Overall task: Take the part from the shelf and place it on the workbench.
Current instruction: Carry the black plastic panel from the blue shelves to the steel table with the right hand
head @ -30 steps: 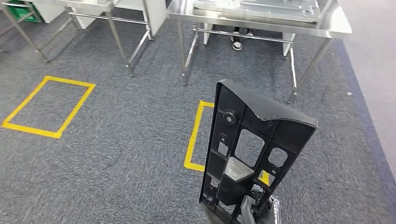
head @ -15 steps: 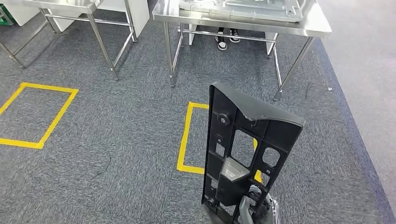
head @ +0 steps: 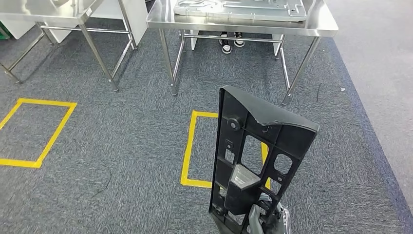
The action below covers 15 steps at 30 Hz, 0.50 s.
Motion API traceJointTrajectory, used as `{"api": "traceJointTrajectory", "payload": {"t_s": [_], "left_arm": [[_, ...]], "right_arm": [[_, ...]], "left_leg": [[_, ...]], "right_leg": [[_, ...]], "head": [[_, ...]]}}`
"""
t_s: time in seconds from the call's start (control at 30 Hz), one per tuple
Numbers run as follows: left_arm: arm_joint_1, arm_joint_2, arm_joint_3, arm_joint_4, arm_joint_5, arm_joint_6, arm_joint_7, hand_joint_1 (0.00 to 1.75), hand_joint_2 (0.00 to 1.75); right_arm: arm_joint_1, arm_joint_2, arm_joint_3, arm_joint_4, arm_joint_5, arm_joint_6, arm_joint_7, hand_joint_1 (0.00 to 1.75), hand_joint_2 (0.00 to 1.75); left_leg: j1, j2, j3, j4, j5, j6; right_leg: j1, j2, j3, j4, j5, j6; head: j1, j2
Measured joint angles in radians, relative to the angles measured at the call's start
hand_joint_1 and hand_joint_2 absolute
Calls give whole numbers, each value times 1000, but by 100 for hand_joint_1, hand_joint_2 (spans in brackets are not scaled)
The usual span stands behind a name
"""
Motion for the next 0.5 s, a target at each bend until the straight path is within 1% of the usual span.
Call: {"api": "traceJointTrajectory", "payload": {"t_s": [0.03, 0.07, 0.1, 0.13, 0.17, 0.2, 0.23, 0.27, 0.3, 0.33, 0.37, 0.4, 0.43, 0.47, 0.5], "left_arm": [[2, 1, 0, 0, 0, 0, 1, 0, 0], [3, 3, 0, 0, 0, -1, 2, 0, 0], [5, 5, 0, 0, 0, -1, 3, 0, 0], [5, 6, 0, 0, -1, -2, 4, 0, 0], [4, 8, 0, 0, -1, -3, 5, 0, 0], [3, 8, 0, 0, -1, -4, 5, 0, 0], [2, 8, 0, 0, -1, -4, 6, 0, 0], [1, 8, 0, 0, -1, -4, 6, 0, 0], [2, 8, 0, 0, -1, -4, 6, 0, 0], [2, 7, 0, 0, -1, -4, 6, 0, 0], [2, 7, 0, 0, -1, -4, 6, 0, 0], [2, 6, 0, 0, -1, -4, 6, 0, 0], [2, 7, 0, 0, -1, -3, 6, 0, 0], [3, 7, 0, 0, -1, -3, 6, 0, 0], [4, 7, 0, 0, -1, -3, 6, 0, 0]], "right_arm": [[0, 0, 1, 2, 0, -1, 0, 175, 175], [0, 0, 2, 4, 0, -1, 0, 175, 175], [0, 0, 3, 6, 0, -1, 0, 175, 175], [-1, 0, 3, 7, 0, -2, 0, 175, 175], [-1, 0, 4, 8, 0, -3, 0, 175, 175], [-2, -1, 5, 8, 0, -5, 1, 175, 175], [-2, -1, 6, 9, 0, -8, 1, 175, 175], [-2, -2, 7, 9, 0, -11, 2, 175, 175], [-2, -3, 7, 9, 0, -14, 2, 175, 175], [-3, -4, 8, 9, 0, -15, 2, 175, 175], [-3, -5, 8, 9, 0, -16, 2, 175, 175], [-3, -6, 8, 9, -1, -17, 2, 175, 175], [-3, -7, 8, 9, -1, -18, 2, 175, 175], [-2, -8, 8, 9, -1, -18, 3, 175, 175], [-1, -9, 8, 9, -1, -19, 3, 175, 175]], "left_leg": [[0, 0, -7, -16, 32, 1], [-1, 0, 4, -68, 81, 4], [-1, -1, 24, -131, 126, 9], [-4, -2, 46, -189, 153, 14], [-7, -3, 62, -230, 165, 19], [-9, -4, 71, -249, 160, 24], [-11, -4, 76, -259, 150, 29], [-9, -5, 83, -264, 146, 35], [-6, -6, 93, -273, 142, 40], [-4, -7, 106, -281, 139, 45], [-1, -7, 120, -288, 134, 49], [-1, -7, 132, -294, 128, 51], [0, -7, 142, -297, 120, 52], [0, -7, 153, -298, 111, 51], [0, -8, 166, -299, 101, 50]], "right_leg": [[1, 4, 12, 0, -10, 0], [2, 7, 27, 0, -20, 2], [2, 9, 41, 0, -32, 5], [4, 10, 52, 2, -43, 10], [5, 11, 58, 2, -52, 16], [6, 12, 63, 2, -57, 23], [7, 12, 65, 5, -56, 30], [7, 12, 66, 10, -53, 35], [7, 11, 63, 27, -49, 41], [6, 9, 47, 59, -48, 46], [4, 7, 18, 107, -56, 51], [1, 5, -22, 165, -72, 57], [-2, 4, -68, 220, -96, 63], [-6, 3, -110, 261, -118, 67], [-8, 2, -140, 276, -129, 71]], "head": [[0, 0], [0, 0], [0, 0], [0, 0], [0, 0], [0, 0], [0, 0], [0, 0], [0, 0], [0, 0], [0, 0], [1, 0], [1, 0], [0, 0], [0, 0]]}}
